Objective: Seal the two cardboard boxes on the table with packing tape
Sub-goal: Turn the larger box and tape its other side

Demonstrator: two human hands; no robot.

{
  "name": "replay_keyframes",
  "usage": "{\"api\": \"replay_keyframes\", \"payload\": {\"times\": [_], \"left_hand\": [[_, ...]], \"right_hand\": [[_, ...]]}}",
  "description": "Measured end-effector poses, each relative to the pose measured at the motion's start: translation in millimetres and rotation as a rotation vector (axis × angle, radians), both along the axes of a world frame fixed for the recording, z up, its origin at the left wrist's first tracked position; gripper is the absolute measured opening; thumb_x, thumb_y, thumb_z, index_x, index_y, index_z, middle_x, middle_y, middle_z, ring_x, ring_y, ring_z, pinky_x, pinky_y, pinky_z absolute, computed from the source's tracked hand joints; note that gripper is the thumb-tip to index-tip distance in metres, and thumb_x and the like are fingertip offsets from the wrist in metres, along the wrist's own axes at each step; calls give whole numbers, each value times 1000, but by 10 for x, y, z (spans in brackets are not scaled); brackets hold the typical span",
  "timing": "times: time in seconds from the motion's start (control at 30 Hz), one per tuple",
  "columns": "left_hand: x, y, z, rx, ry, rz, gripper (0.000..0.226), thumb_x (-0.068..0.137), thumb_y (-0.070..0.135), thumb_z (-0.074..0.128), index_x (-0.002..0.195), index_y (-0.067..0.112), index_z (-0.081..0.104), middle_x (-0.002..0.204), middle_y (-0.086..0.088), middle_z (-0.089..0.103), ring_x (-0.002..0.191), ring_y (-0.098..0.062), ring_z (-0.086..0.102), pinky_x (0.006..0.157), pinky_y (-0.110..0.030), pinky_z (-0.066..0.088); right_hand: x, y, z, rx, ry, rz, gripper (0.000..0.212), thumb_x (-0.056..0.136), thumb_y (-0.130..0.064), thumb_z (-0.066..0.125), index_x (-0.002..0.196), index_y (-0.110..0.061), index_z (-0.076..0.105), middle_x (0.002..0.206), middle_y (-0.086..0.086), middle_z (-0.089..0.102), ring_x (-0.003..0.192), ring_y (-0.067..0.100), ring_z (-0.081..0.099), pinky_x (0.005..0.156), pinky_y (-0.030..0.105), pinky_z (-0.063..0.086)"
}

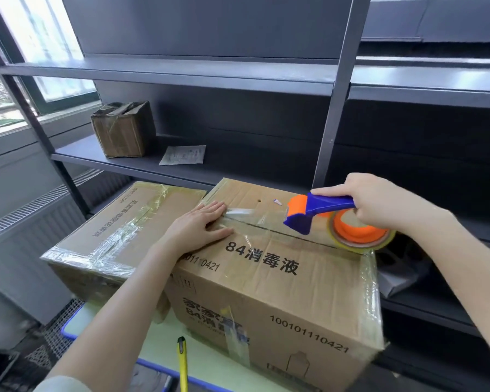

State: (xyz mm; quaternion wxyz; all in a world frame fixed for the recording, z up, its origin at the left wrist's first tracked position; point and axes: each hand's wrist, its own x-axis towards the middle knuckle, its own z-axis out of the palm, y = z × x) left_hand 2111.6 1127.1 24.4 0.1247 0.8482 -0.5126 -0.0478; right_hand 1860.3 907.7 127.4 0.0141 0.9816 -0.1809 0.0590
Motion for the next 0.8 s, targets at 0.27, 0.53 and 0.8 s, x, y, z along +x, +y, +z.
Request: {"api": "replay_keyframes", "payload": {"times": [0.27,0.53,0.8], "left_hand": [[-305,-101,55,132,-174,-26,92,82,76,22,151,17,2,157,2,-2,144,-12,-2,115,-28,10],[-995,-474,-24,56,-135,-199,89,88,68,28,150,10,2,158,-7,-1,145,-16,-5,110,-22,-6],[-966,-486,-10,56,-94,-177,85,89,67,29,151,13,5,158,-2,2,145,-13,-4,111,-22,-2]], "right_hand": [[-127,89,-152,-39,2,13,60,89,-17,47,134,-54,34,87,-5,40,83,14,40,70,26,31],[-120,112,-218,-83,13,-6,60,91,-19,48,137,-53,29,92,-4,40,84,13,38,70,26,29],[-122,101,-189,-47,39,-4,63,90,-16,49,138,-51,30,90,-4,36,83,13,36,70,27,27]]}}
